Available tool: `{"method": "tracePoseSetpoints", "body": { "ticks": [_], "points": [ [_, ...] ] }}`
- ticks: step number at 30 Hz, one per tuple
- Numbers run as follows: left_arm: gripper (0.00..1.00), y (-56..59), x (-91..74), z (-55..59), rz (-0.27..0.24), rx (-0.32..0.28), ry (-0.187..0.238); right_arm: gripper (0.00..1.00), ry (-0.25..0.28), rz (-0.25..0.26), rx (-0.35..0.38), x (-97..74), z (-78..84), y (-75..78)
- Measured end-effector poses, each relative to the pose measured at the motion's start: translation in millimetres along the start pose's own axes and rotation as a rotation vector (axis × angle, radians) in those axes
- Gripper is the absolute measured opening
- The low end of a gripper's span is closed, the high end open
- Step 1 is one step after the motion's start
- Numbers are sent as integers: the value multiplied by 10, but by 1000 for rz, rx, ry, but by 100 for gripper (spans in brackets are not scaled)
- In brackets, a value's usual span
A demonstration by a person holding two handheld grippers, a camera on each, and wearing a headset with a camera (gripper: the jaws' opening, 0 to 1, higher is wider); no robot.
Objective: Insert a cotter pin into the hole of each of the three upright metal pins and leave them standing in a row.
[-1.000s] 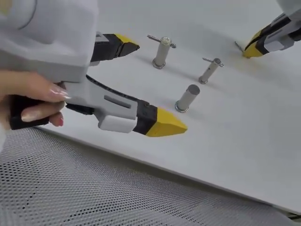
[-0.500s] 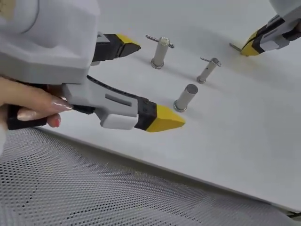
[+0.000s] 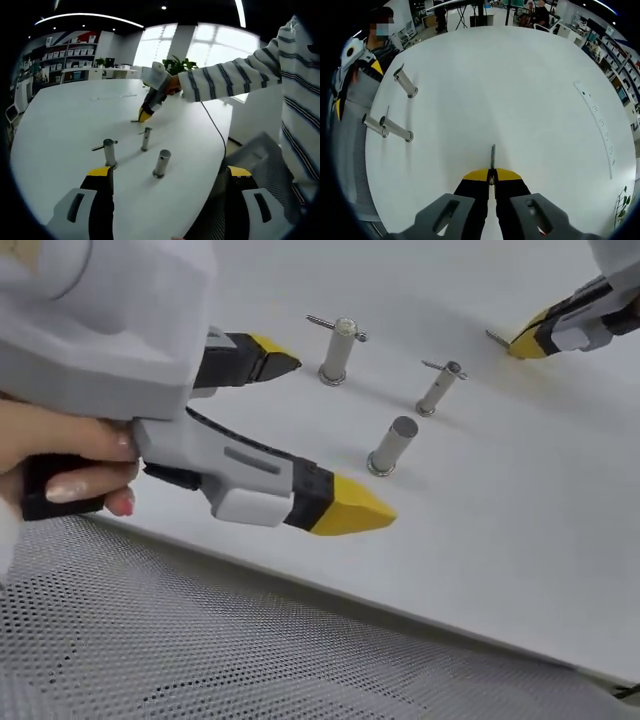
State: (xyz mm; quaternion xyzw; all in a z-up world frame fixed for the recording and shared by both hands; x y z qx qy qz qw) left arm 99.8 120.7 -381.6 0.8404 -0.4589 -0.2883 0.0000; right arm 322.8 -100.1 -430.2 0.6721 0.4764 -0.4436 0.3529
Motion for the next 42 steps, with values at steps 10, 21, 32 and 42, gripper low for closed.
{"method": "tracePoseSetpoints", "body": {
  "ticks": [10,21,32,42],
  "points": [
    [93,-92,-28,-95,-19,22,111,0,67,44,37,-32,53,-73],
    [87,-62,-34,-160,-19,22,166,0,49,99,-4,-55,33,-160],
    [99,-35,-43,-279,-67,61,174,0,115,134,-84,-293,-6,-331],
    [95,-58,-27,-399,-38,34,176,0,199,230,-204,-748,-97,-656]
  ]
}}
Point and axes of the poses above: the centre of the closed fingertips' face, and the gripper's own axes: x roughly forward along the fingers, y roughly to its right, z roughly out of its underside, the point moved 7 cm from there along -x, roughly backward along the fingers, and after that the axes turned 4 degrees about -y, right-handed, at the moved point
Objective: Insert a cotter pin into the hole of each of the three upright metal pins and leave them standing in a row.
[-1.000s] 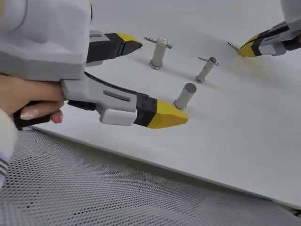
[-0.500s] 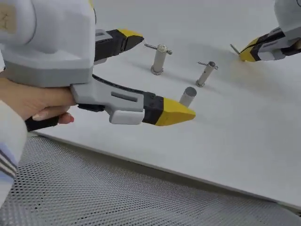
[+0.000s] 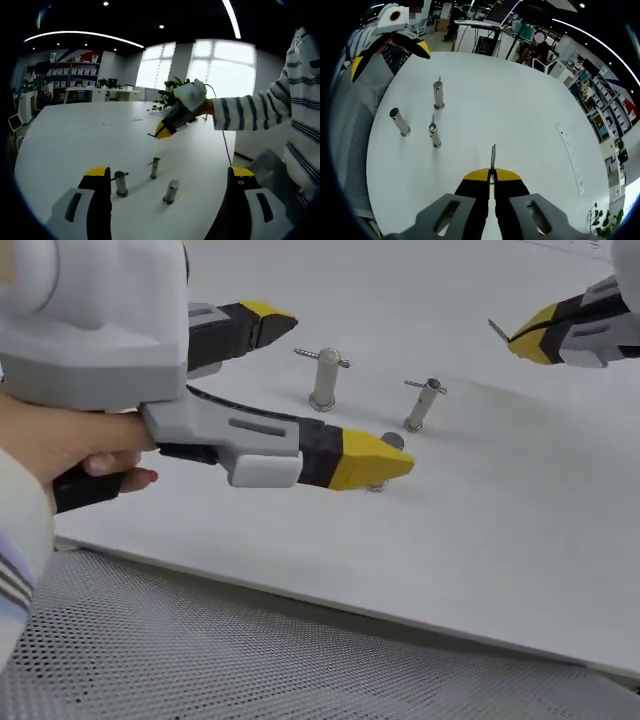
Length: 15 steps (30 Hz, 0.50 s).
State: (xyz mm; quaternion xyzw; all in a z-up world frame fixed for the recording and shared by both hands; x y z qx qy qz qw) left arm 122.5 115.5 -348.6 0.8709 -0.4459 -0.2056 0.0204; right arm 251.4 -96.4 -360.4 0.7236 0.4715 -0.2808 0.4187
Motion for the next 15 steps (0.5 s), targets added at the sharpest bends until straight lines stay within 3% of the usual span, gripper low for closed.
{"method": "tracePoseSetpoints", "body": {
  "ticks": [1,2,9,12,15],
  "points": [
    [95,-1,9,-11,1,-3,-3,0,12,10,-8,55,2,92],
    [95,-3,12,-18,0,-6,-5,0,20,19,-16,34,-15,91],
    [89,16,34,-83,30,-53,12,0,67,79,-80,-157,-153,-48],
    [83,51,54,-114,66,-124,35,0,90,107,-100,-244,-210,-117],
    [83,65,67,-123,74,-122,35,0,99,155,-149,-318,-256,-171]
  ]
}}
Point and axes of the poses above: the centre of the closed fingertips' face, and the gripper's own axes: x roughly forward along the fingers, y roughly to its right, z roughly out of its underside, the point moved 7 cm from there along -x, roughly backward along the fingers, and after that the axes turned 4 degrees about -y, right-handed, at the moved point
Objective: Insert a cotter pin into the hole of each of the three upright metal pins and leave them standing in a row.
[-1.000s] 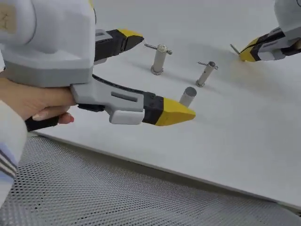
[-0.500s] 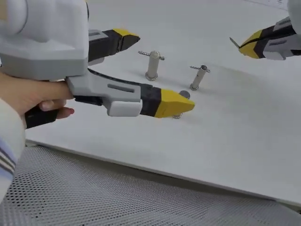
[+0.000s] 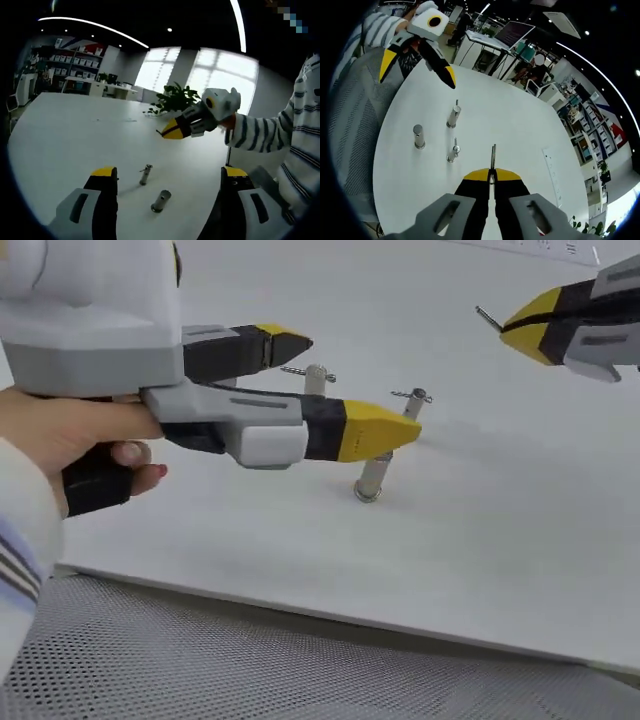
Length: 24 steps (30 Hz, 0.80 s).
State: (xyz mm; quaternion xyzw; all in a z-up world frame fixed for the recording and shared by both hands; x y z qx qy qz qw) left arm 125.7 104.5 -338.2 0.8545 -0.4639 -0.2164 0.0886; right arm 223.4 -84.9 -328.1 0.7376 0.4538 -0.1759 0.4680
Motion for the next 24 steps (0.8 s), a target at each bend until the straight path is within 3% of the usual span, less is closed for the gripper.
{"method": "tracePoseSetpoints", "body": {
  "ticks": [5,9,13,17,24],
  "points": [
    [75,66,51,24,39,-42,-31,0,26,21,-11,-158,-97,-141],
    [72,60,102,35,42,-48,-37,0,38,30,-48,-265,-188,-263],
    [65,74,162,18,92,-192,-28,0,46,35,-70,-334,-274,-390],
    [55,71,200,-10,105,-178,-20,0,49,43,-93,-354,-348,-502],
    [40,71,225,-12,126,-220,-27,0,72,19,-107,-328,-485,-633]
  ]
}}
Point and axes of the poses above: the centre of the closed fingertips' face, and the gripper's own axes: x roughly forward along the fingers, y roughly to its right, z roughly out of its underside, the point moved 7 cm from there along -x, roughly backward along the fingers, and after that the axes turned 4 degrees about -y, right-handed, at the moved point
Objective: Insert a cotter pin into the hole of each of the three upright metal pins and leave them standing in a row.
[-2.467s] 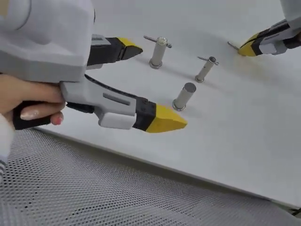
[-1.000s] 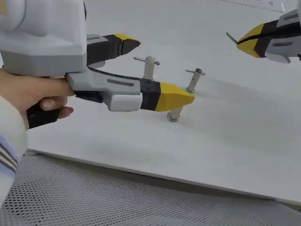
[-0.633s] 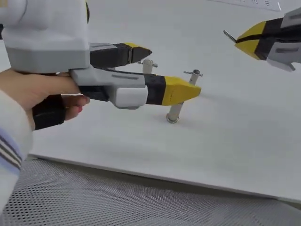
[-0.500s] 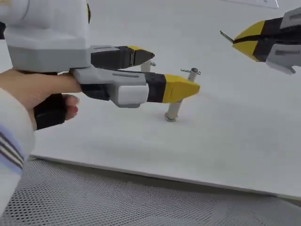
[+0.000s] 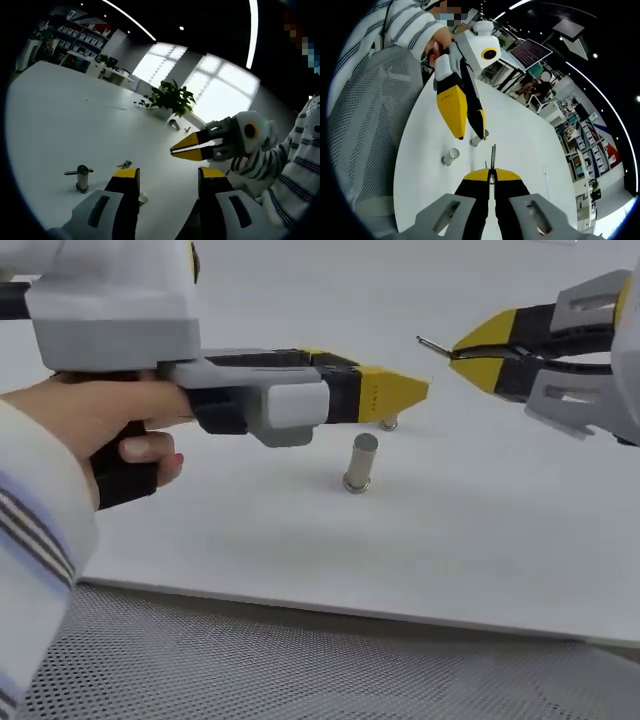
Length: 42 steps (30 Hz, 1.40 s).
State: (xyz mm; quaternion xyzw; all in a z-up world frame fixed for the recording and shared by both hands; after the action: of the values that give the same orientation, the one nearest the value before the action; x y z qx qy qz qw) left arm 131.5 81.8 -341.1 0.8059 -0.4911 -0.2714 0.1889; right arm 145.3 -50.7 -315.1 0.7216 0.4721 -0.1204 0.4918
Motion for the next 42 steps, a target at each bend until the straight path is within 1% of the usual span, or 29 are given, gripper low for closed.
{"method": "tracePoseSetpoints", "body": {
  "ticks": [3,6,8,11,15,21,26,31,34,39,42],
  "points": [
    [32,14,-7,4,11,-13,-2,0,14,-9,-1,15,-91,-72],
    [28,18,-16,7,10,-19,1,0,22,-20,-23,31,-162,-150],
    [25,12,-25,12,8,-23,-1,0,24,-23,-31,35,-185,-169],
    [14,19,-36,16,24,-32,2,0,31,-25,-28,40,-212,-183],
    [10,14,-44,19,22,-39,4,0,39,-32,-40,51,-251,-200],
    [0,22,-64,18,35,-52,11,0,45,-37,-46,72,-294,-226],
    [0,25,-77,46,36,-51,-6,0,46,-39,-45,75,-318,-260],
    [0,35,-89,63,39,-53,-14,0,48,-43,-38,62,-339,-295],
    [0,45,-103,74,50,-34,-27,0,52,-50,-33,56,-350,-315],
    [0,61,-111,77,42,-48,-36,0,56,-46,-27,56,-353,-329],
    [0,63,-113,85,36,-63,-46,0,56,-55,-20,57,-356,-339]
  ]
}}
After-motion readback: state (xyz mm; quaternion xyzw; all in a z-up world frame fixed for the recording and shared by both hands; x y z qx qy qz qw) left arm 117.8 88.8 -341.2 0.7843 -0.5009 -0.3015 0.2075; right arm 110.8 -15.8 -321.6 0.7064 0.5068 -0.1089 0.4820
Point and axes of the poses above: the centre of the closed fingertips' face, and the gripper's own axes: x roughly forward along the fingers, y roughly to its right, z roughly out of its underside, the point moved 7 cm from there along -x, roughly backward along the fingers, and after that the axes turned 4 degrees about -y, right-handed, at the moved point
